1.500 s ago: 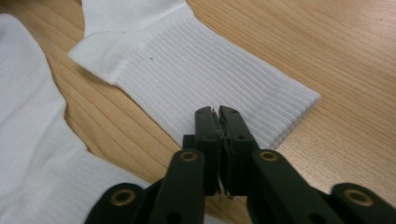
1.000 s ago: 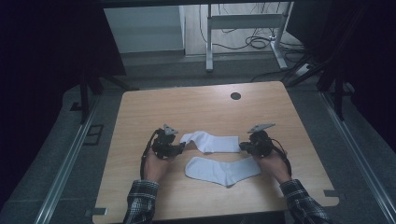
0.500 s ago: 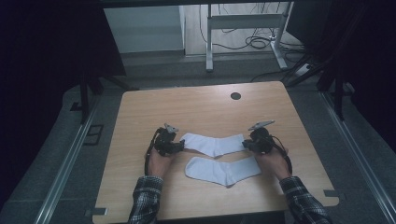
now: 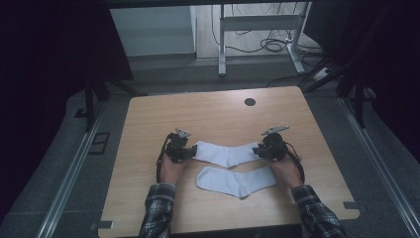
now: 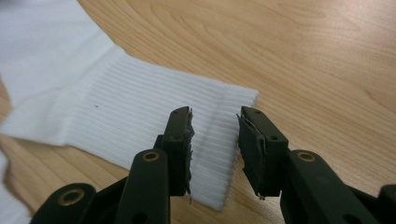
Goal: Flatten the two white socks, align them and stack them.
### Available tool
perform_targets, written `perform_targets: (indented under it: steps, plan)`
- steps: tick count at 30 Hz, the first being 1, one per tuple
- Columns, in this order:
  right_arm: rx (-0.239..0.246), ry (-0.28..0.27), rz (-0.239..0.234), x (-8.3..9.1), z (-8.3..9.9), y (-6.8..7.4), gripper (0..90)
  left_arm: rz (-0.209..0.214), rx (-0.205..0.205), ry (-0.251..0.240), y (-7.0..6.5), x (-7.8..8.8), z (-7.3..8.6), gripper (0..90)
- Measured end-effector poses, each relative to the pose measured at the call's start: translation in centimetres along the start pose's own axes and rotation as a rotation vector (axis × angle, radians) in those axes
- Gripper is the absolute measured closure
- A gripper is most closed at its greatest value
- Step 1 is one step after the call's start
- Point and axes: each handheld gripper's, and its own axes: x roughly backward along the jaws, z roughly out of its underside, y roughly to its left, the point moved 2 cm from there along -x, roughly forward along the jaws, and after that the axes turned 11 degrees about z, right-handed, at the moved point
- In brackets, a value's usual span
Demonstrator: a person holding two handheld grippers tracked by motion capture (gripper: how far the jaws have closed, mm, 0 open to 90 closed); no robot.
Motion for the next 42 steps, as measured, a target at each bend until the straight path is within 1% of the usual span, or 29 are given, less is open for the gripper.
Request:
perform_targets:
  steps: [1, 2, 3, 4, 5, 6, 8, 9, 10, 11, 13, 15, 17, 18, 19, 20, 23, 28, 29, 35, 42]
  plan:
    - [0.014, 0.010, 0.012, -0.2, 0.1, 0.1, 63.0, 0.000, 0.003, 0.000, 0.1, -0.1, 0.1, 48.0]
    - [0.022, 0.015, 0.019, -0.3, 0.2, 0.1, 63.0, 0.013, 0.008, -0.009, 0.2, -0.1, 0.2, 49.3]
    - [0.013, 0.011, 0.014, -0.4, 0.2, 0.1, 65.0, 0.028, 0.016, -0.016, 0.2, -0.2, 0.2, 54.8]
    - [-0.001, 0.013, 0.005, -0.4, 0.3, 0.0, 67.1, 0.038, 0.016, -0.018, 0.2, -0.2, 0.2, 57.4]
    - [-0.008, 0.012, 0.002, -0.4, 0.4, -0.1, 70.4, 0.059, 0.014, -0.019, 0.2, -0.2, 0.2, 60.6]
    - [-0.013, 0.013, -0.005, -0.4, 0.4, -0.1, 75.7, 0.081, 0.015, -0.020, 0.1, -0.2, 0.2, 68.8]
    - [-0.020, 0.020, -0.018, -0.3, 0.4, -0.1, 79.7, 0.106, 0.019, -0.014, -0.1, -0.3, 0.2, 77.6]
    - [-0.018, 0.020, -0.021, -0.2, 0.5, 0.0, 80.8, 0.108, 0.018, -0.018, -0.2, -0.3, 0.2, 82.7]
    - [-0.015, 0.020, -0.018, -0.2, 0.5, 0.0, 81.4, 0.100, 0.011, -0.016, -0.3, -0.3, 0.2, 84.0]
    - [-0.008, 0.017, -0.015, -0.1, 0.5, 0.1, 81.7, 0.095, 0.005, -0.014, -0.4, -0.2, 0.2, 84.5]
    - [0.005, 0.009, -0.012, 0.1, 0.5, 0.2, 81.9, 0.087, 0.002, -0.027, -0.6, 0.1, 0.2, 84.8]
    - [0.005, -0.005, -0.017, 0.4, 0.4, 0.1, 81.9, 0.094, 0.004, -0.042, -0.7, 0.6, 0.0, 84.8]
    - [0.006, -0.018, -0.020, 1.0, 0.3, 0.0, 81.9, 0.102, -0.004, -0.051, -0.9, 1.3, -0.3, 84.9]
    - [0.010, -0.030, -0.022, 1.4, 0.1, -0.1, 81.8, 0.101, -0.010, -0.054, -0.9, 1.5, -0.4, 84.8]
    - [0.009, -0.033, -0.023, 1.6, 0.1, -0.1, 81.8, 0.101, -0.023, -0.064, -1.2, 2.0, -0.6, 84.8]
    - [0.013, -0.049, -0.024, 2.1, -0.2, -0.2, 81.8, 0.104, -0.027, -0.068, -1.4, 2.3, -0.8, 84.8]
    - [0.022, -0.071, -0.027, 3.2, -0.5, -0.3, 81.8, 0.110, -0.049, -0.084, -2.0, 3.4, -1.2, 84.7]
    - [0.033, -0.094, -0.025, 5.1, -0.6, -0.8, 81.7, 0.122, -0.078, -0.107, -3.1, 4.9, -1.5, 84.4]
    - [0.029, -0.097, -0.030, 5.4, -0.6, -0.9, 81.7, 0.126, -0.083, -0.109, -3.4, 5.2, -1.5, 84.4]
    - [0.025, -0.114, -0.051, 7.3, 0.1, -1.3, 81.7, 0.144, -0.119, -0.114, -4.9, 6.6, -1.0, 84.4]
    - [0.040, -0.127, -0.078, 9.4, 1.5, -1.1, 81.7, 0.169, -0.144, -0.113, -6.7, 7.9, 0.6, 84.4]
